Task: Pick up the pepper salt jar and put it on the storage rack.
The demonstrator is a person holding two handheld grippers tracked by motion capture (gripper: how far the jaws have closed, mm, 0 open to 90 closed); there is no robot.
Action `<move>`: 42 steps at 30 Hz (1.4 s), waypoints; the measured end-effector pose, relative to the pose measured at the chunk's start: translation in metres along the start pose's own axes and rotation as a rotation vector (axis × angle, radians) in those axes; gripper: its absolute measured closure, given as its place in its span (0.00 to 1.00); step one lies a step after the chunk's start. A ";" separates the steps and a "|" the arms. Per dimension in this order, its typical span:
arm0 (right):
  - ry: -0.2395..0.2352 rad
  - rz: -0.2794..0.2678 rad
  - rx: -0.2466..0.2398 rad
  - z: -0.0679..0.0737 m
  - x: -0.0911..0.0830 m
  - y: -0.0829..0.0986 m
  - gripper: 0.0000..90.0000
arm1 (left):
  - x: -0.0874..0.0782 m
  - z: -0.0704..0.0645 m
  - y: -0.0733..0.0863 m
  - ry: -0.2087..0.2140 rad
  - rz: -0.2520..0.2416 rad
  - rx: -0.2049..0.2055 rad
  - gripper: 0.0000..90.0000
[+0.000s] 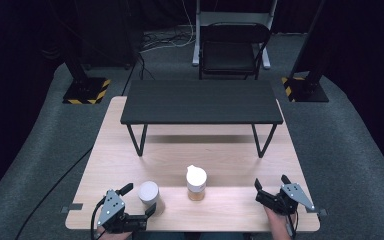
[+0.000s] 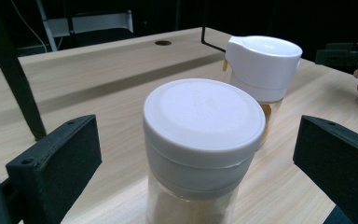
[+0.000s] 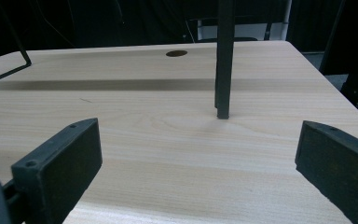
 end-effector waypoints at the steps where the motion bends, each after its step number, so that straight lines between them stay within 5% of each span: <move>1: 0.000 0.000 0.002 0.000 0.000 0.000 0.00 | 0.002 -0.001 -0.001 -0.008 0.005 0.004 0.00; 11: -0.002 0.000 0.006 -0.001 0.000 0.000 0.00 | 0.017 -0.004 -0.006 -0.025 0.059 -0.005 0.05; 19: -0.003 -0.001 0.012 -0.002 0.000 0.000 0.00 | 0.020 -0.013 -0.007 -0.056 0.076 0.041 0.37; 34: -0.004 -0.001 0.009 -0.001 0.000 0.000 0.00 | 0.025 -0.021 -0.013 -0.079 0.081 0.006 0.37; 42: 0.004 -0.010 0.019 -0.001 -0.001 0.002 0.00 | 0.020 -0.024 -0.035 -0.061 0.060 0.021 0.37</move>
Point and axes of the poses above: each handheld gripper's, and its own axes: x roughly forward along the jaws, y roughly out of its underside, z roughly to its left, the point moved 3 cm from there along x, roughly forward along the jaws, and after that the axes turned 1 degree about -x, right-handed, at the moved point
